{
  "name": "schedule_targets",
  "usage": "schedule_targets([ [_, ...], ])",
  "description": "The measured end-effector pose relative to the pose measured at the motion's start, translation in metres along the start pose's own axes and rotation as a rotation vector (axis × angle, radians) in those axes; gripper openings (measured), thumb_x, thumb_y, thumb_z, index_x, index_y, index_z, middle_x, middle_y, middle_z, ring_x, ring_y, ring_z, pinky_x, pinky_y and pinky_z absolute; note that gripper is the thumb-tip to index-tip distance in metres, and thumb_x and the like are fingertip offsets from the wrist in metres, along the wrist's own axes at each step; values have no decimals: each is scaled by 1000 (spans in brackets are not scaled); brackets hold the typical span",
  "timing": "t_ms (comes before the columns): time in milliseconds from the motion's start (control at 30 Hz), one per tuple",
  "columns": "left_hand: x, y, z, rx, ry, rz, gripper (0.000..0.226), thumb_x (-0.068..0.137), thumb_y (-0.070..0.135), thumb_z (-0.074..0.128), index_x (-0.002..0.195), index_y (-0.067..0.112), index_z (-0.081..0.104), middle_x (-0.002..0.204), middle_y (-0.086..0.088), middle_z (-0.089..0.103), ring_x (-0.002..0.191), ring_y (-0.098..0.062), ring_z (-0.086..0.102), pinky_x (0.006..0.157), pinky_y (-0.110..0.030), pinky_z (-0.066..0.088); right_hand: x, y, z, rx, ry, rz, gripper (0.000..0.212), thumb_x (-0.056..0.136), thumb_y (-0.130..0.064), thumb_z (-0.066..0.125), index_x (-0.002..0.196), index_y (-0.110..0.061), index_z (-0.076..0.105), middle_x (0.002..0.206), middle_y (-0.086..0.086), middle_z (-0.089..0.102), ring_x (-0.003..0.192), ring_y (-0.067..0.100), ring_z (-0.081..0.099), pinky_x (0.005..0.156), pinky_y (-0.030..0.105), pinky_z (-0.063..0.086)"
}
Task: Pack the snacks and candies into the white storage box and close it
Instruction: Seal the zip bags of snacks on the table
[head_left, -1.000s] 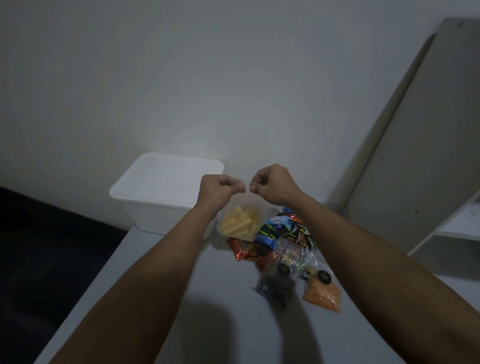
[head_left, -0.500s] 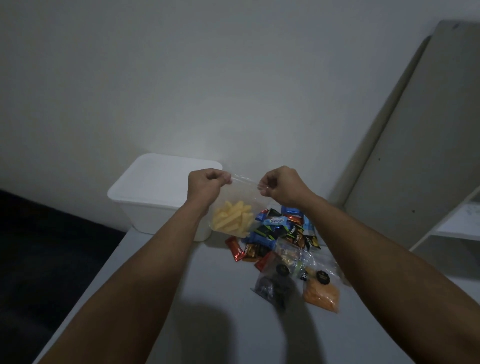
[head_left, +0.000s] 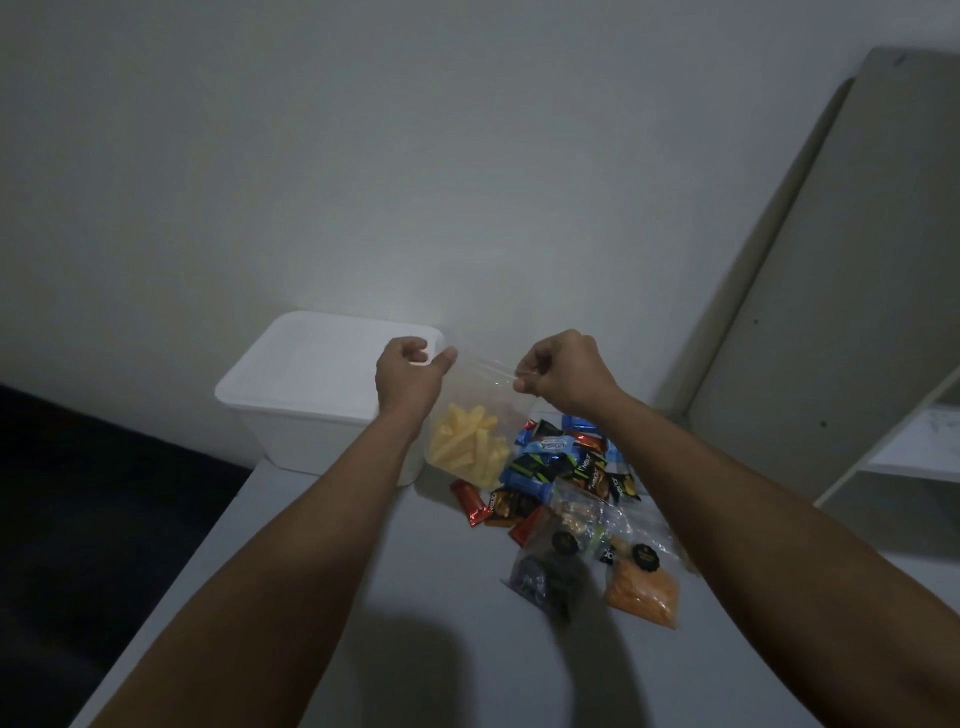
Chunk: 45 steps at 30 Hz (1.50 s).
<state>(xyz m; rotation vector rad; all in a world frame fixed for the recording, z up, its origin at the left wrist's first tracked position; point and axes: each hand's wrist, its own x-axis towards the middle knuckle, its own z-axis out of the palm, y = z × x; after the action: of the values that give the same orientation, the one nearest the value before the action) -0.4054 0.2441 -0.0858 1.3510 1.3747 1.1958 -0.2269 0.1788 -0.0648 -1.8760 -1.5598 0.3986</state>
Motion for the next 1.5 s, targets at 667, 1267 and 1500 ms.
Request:
schedule_targets([
  [667, -11, 14, 16, -223, -354, -314, 8, 86, 4, 58, 88, 1, 65, 78, -12, 64, 77, -22, 66, 76, -35, 59, -10, 3, 15, 128, 36, -31, 25, 78, -31, 78, 93, -11, 76, 86, 3, 74, 79, 15, 68, 73, 29, 56],
  [1267, -15, 14, 17, -156, -231, -332, 9, 82, 2, 55, 87, -2, 61, 70, -14, 58, 65, -24, 66, 67, -42, 61, -11, 10, 27, -65, 119, -119, 10, 87, -8, 62, 85, -10, 71, 80, 6, 71, 77, 24, 64, 65, 28, 45],
  [1500, -28, 12, 19, -99, -399, -280, 13, 84, 3, 53, 85, 2, 65, 73, -13, 63, 68, -22, 67, 70, -36, 57, -12, 6, 30, 4, 75, -78, 14, 90, -20, 63, 86, -10, 73, 76, 3, 69, 70, 16, 57, 65, 24, 39],
])
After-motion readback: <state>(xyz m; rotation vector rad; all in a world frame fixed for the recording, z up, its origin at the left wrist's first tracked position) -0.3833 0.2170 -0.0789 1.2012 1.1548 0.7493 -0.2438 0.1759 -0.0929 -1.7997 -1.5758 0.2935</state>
